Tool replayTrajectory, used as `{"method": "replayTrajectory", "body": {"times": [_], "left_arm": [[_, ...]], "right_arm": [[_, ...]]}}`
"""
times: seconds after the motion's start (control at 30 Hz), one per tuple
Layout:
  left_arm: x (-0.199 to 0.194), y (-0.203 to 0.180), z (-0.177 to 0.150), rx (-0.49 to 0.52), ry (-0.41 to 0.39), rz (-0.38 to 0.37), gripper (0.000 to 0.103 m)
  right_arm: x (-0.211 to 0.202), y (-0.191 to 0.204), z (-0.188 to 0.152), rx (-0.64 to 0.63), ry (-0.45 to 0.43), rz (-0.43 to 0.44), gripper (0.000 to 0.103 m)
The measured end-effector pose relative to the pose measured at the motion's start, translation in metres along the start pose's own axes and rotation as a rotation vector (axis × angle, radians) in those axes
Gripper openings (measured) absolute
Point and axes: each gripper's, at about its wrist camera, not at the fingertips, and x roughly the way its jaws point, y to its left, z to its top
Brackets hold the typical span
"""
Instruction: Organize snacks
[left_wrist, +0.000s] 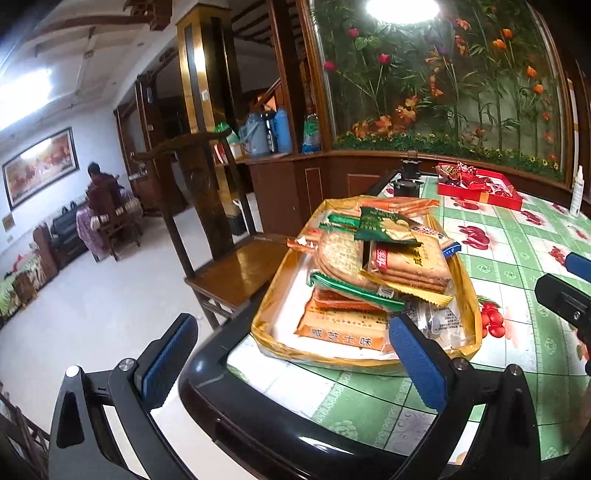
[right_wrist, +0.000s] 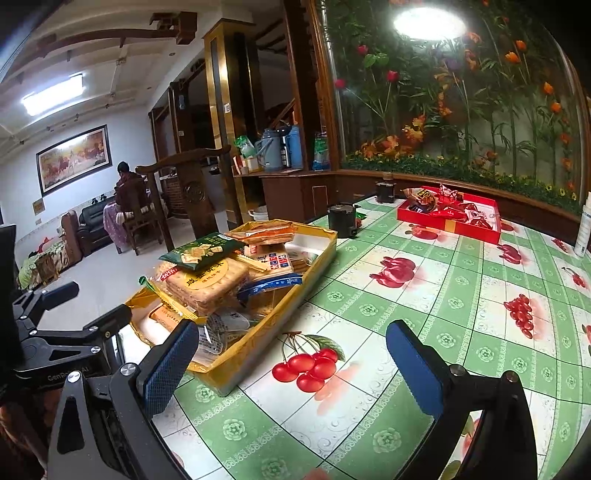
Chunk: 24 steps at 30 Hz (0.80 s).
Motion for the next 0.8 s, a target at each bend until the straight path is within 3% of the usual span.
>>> {"method": "replayTrajectory", "body": {"times": [0.5,0.8], "left_arm": [[0.004,-0.002,-0.002,-0.008,0.023,0.013,0.103],[0.007,-0.004,-0.005,-0.008,0.029,0.021,0.103]], "right_arm": [[0.0,0.006,0.0,-0.023,-0.002,0.001,0.103],[0.003,0.013,-0.001,-0.063,0.013,-0.081,0.103]]}}
